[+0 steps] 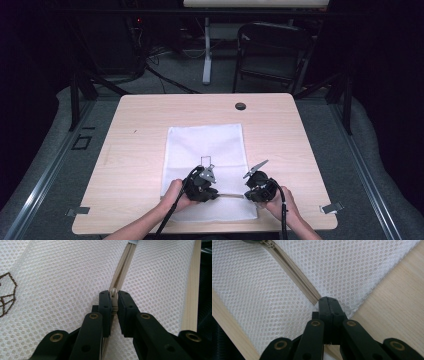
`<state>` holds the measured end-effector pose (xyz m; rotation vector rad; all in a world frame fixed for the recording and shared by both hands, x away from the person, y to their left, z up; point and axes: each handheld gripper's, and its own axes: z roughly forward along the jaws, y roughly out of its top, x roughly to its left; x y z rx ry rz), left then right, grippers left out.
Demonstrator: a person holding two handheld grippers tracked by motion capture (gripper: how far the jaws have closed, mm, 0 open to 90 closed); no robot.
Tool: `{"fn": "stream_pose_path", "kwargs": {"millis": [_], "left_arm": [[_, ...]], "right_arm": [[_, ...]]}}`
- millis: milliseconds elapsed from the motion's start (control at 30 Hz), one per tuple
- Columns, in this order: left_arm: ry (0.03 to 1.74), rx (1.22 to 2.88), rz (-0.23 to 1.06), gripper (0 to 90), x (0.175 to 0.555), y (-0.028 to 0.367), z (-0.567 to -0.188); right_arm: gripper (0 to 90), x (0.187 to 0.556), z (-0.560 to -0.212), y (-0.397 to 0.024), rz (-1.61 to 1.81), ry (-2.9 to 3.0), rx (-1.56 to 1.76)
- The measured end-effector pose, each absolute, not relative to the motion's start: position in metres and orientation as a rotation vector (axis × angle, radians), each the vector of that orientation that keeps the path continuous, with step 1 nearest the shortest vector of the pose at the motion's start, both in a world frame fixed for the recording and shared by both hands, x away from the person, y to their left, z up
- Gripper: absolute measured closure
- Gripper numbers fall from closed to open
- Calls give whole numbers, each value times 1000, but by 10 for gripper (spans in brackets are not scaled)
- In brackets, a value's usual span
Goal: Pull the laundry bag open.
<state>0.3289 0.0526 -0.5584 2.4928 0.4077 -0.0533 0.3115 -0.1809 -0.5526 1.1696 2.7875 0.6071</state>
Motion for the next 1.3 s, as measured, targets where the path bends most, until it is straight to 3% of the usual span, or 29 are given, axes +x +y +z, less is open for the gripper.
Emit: {"fn": "stream_pose_path", "kwargs": {"millis": [1300], "left_arm": [[459,2506,-62,816,325,89,-555]], "right_arm": [[900,311,-552,-183,597,2789,1183]]}}
